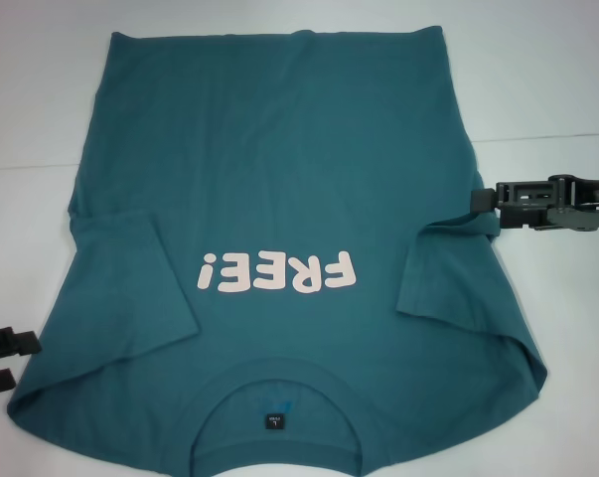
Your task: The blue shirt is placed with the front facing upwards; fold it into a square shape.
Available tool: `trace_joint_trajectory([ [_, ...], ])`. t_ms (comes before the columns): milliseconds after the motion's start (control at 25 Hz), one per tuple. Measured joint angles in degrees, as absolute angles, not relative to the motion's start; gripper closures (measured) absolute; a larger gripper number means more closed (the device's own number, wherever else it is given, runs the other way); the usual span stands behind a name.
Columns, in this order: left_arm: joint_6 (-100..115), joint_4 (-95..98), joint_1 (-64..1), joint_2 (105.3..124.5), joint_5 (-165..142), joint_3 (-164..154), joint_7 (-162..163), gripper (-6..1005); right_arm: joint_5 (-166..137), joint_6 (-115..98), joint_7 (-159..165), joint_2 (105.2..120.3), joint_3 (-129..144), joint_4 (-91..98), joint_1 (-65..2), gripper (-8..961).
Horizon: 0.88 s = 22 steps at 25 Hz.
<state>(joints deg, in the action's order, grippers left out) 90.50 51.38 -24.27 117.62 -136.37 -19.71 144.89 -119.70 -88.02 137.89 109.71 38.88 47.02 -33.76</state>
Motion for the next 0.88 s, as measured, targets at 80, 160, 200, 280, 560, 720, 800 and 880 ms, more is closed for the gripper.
trace_joint_trajectory([
  [80,89.9,51.5,-24.1,117.63,-136.5,-19.7,144.7,278,-119.7,-87.9,137.9,109.74,38.9,47.0,-33.8,56],
  [160,89.1,51.5,-24.1,117.64,-137.3,-19.7,144.7,278,-119.7,-87.9,137.9,109.78,38.9,47.0,-33.8,56],
  [200,88.7,51.5,-24.0,117.64,-137.7,-19.7,144.8,278,-119.7,-87.8,137.9,109.81,38.9,47.0,-33.8,56],
  [280,87.6,51.3,-24.0,117.70,-138.7,-19.7,145.0,278,-119.7,-87.7,137.9,109.86,38.9,47.0,-33.7,56],
  [560,85.4,50.1,-23.9,117.91,-139.0,-19.8,145.4,279,-119.7,-87.5,138.0,109.94,38.8,47.0,-33.7,56],
  [720,83.8,48.8,-24.0,117.94,-139.0,-19.8,146.1,279,-119.6,-87.5,138.0,110.01,38.8,47.0,-33.8,56],
  [800,83.2,48.4,-24.1,117.95,-139.0,-19.8,146.1,279,-119.6,-87.5,138.0,110.01,38.8,47.0,-33.8,56],
  [880,82.8,48.2,-24.1,117.95,-139.0,-19.8,146.2,279,-119.6,-87.5,138.1,110.03,38.8,47.0,-33.8,56],
])
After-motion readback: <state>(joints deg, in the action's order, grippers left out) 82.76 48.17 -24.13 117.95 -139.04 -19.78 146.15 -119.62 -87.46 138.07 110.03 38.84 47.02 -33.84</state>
